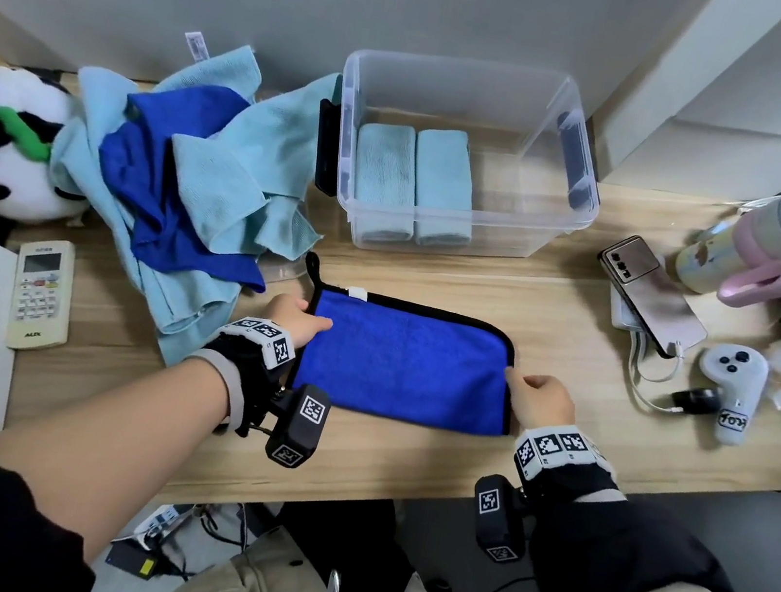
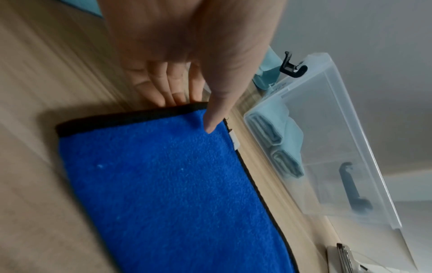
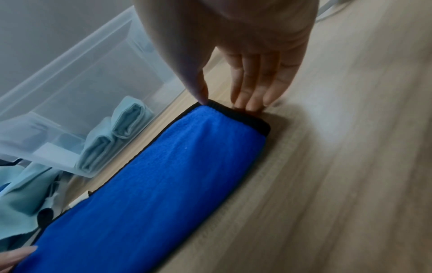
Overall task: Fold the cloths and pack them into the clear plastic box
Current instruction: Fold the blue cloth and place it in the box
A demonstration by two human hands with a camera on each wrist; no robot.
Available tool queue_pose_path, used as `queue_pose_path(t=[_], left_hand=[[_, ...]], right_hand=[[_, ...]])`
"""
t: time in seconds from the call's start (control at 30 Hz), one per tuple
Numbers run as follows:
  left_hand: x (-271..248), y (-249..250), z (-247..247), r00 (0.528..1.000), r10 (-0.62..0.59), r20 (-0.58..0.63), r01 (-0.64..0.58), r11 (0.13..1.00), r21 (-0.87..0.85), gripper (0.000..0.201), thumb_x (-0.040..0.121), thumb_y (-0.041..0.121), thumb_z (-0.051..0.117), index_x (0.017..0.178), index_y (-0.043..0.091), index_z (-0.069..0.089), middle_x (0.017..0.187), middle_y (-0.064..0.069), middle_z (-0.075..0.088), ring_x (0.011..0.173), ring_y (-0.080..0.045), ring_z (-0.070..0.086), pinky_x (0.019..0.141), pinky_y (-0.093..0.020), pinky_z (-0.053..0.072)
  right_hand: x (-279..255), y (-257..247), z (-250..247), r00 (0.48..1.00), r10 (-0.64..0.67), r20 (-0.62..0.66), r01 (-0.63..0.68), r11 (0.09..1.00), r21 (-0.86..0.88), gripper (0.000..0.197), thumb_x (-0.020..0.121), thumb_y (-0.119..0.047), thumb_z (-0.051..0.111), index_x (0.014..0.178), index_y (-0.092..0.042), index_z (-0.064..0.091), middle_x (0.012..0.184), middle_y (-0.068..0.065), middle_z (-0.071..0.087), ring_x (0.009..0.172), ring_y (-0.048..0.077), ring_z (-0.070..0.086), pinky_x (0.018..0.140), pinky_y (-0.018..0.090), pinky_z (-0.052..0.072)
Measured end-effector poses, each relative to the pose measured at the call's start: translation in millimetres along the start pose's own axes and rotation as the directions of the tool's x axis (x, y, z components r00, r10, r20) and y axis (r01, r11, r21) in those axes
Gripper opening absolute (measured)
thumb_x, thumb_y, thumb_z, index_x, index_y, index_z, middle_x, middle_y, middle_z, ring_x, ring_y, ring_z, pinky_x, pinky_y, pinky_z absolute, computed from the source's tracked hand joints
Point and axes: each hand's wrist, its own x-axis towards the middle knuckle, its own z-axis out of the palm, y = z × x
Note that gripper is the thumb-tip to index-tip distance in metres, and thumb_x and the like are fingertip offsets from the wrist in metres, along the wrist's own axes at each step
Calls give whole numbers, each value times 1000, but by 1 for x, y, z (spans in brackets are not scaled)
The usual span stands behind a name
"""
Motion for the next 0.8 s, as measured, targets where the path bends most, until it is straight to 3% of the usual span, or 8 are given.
queue_pose_path(t=[0.13,0.27,0.37,0.43,0.53,0.63,0.7,0.8], left_hand=[[-1,-9,4,1000,-11,8,10,996,92,33,75,20,69,58,14,42,71,-9,49,68,-21,45,63,-28,34],[-8,-16,-1,996,-53,65,46,993,111,32,80,14,66,60,13,40,66,-6,47,58,-21,44,56,-27,38],[-11,-25,-10,994,-77,71,61,976,210,27,80,14,66,64,8,45,74,-8,49,69,-24,52,64,-30,44],[-13,-29,-15,993,-86,81,62,961,268,20,79,15,68,80,-1,57,81,-11,57,79,-28,60,69,-32,50],[-27,-31,-19,971,-162,175,101,944,314,23,83,22,67,87,2,58,70,-9,58,51,-19,53,41,-20,41],[-43,-22,-20,906,-281,317,172,928,331,37,87,42,59,69,12,47,62,-1,54,44,-12,48,41,-16,35],[-51,-9,-20,873,-231,430,152,966,211,43,86,44,59,60,14,44,53,-1,54,45,-13,53,44,-18,37],[-64,21,-19,895,71,440,-95,995,32,37,87,38,61,60,15,49,55,1,56,46,-6,56,42,-16,34]], right_hand=[[-10,9,-3,996,4,91,8,992,-125,27,83,-35,61,71,-10,58,73,9,54,69,25,49,74,36,49],[-12,18,2,987,4,160,19,989,-145,36,81,-33,65,59,-13,44,65,9,51,61,23,48,61,28,39],[-14,21,6,979,54,199,-67,996,58,28,78,-25,71,63,-12,52,54,8,51,50,22,47,57,30,42],[-17,19,9,964,85,250,-140,967,211,20,78,-21,72,72,-11,56,55,6,48,48,18,44,55,29,42],[-20,8,11,948,17,319,-163,884,438,24,80,-14,69,66,-16,49,70,7,50,63,20,46,59,28,41],[-26,-6,6,933,-147,328,-104,762,639,37,83,-4,61,58,-19,38,63,2,43,61,16,40,59,27,33],[-35,-18,-1,914,-260,312,-52,688,724,42,84,1,56,55,-20,34,54,-3,36,56,13,34,55,26,28],[-47,-39,-13,877,-377,297,-4,613,790,39,76,1,58,50,-21,39,55,-2,40,56,13,37,53,26,26]])
